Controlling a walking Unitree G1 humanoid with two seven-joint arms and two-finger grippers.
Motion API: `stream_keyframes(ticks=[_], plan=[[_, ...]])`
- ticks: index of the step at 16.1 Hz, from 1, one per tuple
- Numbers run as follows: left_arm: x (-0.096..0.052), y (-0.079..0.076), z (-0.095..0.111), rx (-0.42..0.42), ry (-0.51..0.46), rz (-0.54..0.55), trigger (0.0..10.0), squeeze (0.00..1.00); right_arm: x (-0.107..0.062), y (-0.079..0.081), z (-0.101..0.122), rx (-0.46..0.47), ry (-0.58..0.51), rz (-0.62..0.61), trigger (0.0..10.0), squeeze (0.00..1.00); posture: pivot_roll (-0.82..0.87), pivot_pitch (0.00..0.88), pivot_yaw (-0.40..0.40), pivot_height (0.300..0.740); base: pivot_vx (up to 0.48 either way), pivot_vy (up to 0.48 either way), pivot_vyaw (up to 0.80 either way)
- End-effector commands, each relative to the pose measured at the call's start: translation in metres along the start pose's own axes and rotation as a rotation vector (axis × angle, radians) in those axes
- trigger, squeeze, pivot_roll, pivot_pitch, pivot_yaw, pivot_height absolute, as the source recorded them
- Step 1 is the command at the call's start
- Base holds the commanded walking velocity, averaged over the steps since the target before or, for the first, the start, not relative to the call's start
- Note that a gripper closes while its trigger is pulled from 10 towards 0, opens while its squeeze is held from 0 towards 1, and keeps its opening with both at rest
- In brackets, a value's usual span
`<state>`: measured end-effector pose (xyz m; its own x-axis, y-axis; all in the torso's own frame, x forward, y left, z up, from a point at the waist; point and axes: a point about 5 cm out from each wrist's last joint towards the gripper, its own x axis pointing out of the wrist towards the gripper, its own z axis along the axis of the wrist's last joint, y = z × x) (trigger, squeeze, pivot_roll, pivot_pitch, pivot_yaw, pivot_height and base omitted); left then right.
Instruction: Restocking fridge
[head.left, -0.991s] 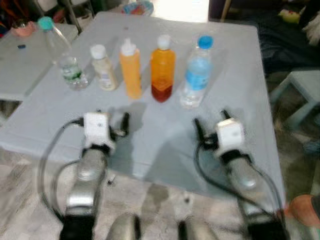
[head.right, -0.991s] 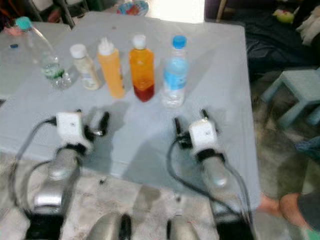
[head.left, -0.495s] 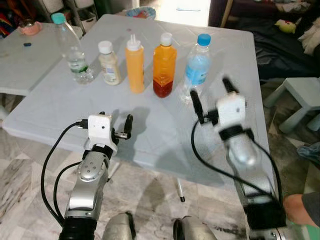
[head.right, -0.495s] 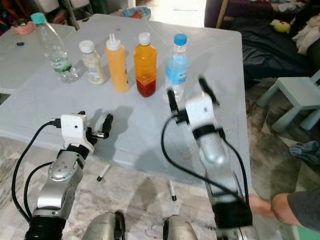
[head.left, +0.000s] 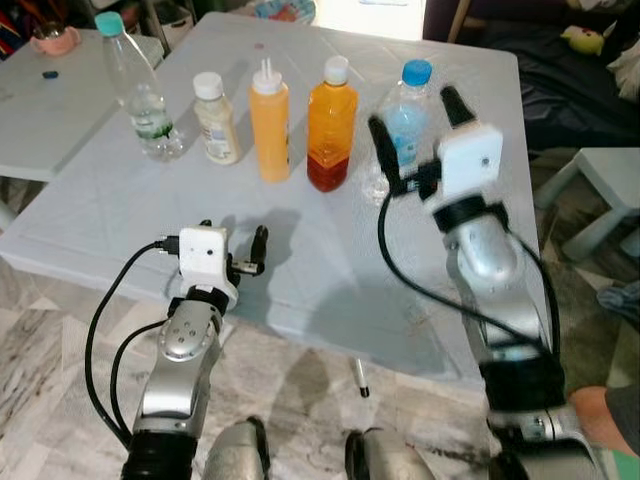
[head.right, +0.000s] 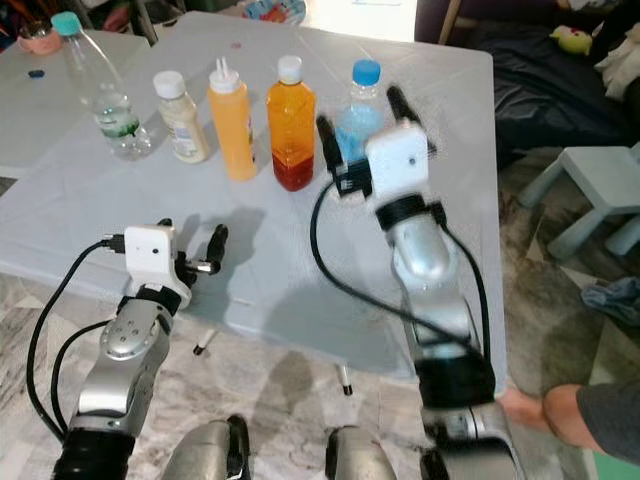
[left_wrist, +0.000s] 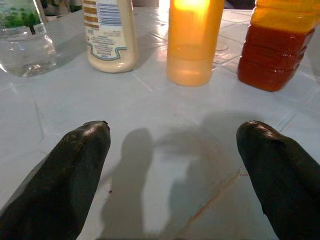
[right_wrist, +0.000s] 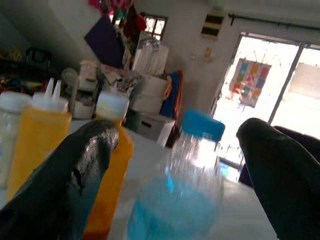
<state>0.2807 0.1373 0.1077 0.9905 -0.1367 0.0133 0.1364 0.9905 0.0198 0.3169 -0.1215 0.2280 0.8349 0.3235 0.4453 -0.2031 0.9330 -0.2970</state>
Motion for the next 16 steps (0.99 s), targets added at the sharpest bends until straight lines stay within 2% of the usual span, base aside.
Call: stream_keyframes(ticks=[1, 2, 7, 10, 11, 12, 13, 14, 16], plan=[[-0.001, 0.000, -0.001, 0.003, 0.006, 0.003, 10.0, 0.00, 0.003, -0.005, 0.000, 0.004, -0.002, -0.014, 10.0, 0.25, -0.02, 0.135, 0.003, 0.740, 0.000, 0.000, 0.00], [-0.001, 0.000, -0.001, 0.003, 0.007, 0.005, 10.0, 0.00, 0.005, -0.010, 0.000, 0.009, 0.003, -0.028, 10.0, 0.00, -0.02, 0.137, 0.002, 0.740, 0.000, 0.000, 0.00], [-0.001, -0.001, -0.004, 0.006, 0.023, -0.002, 10.0, 0.00, 0.016, -0.027, -0.003, 0.039, 0.026, -0.076, 10.0, 0.00, -0.02, 0.144, 0.005, 0.740, 0.000, 0.000, 0.00], [-0.001, -0.001, -0.005, 0.010, 0.030, -0.003, 10.0, 0.00, 0.026, -0.032, -0.005, 0.070, 0.036, -0.065, 10.0, 0.00, -0.01, 0.144, 0.005, 0.740, 0.000, 0.000, 0.00], [-0.001, -0.001, -0.005, 0.012, 0.031, -0.003, 10.0, 0.00, 0.029, -0.033, -0.006, 0.090, 0.042, -0.064, 8.0, 0.00, -0.01, 0.146, 0.005, 0.740, 0.000, 0.000, 0.00], [-0.001, 0.000, -0.005, 0.013, 0.033, -0.002, 10.0, 0.00, 0.033, -0.033, -0.007, 0.112, 0.046, -0.058, 3.3, 0.00, -0.01, 0.146, 0.004, 0.740, 0.000, 0.000, 0.00], [-0.001, 0.000, -0.005, 0.014, 0.034, -0.001, 10.0, 0.00, 0.037, -0.032, -0.007, 0.125, 0.046, -0.050, 0.0, 0.00, -0.01, 0.147, 0.004, 0.740, 0.000, 0.000, 0.00], [-0.001, 0.000, -0.005, 0.015, 0.035, -0.001, 10.0, 0.00, 0.040, -0.031, -0.008, 0.137, 0.050, -0.041, 0.0, 0.00, -0.01, 0.147, 0.004, 0.740, 0.000, 0.000, 0.00], [-0.001, 0.000, -0.005, 0.018, 0.036, -0.001, 10.0, 0.00, 0.044, -0.029, -0.008, 0.145, 0.058, -0.033, 1.3, 0.00, 0.00, 0.146, 0.003, 0.740, 0.000, 0.000, 0.00]])
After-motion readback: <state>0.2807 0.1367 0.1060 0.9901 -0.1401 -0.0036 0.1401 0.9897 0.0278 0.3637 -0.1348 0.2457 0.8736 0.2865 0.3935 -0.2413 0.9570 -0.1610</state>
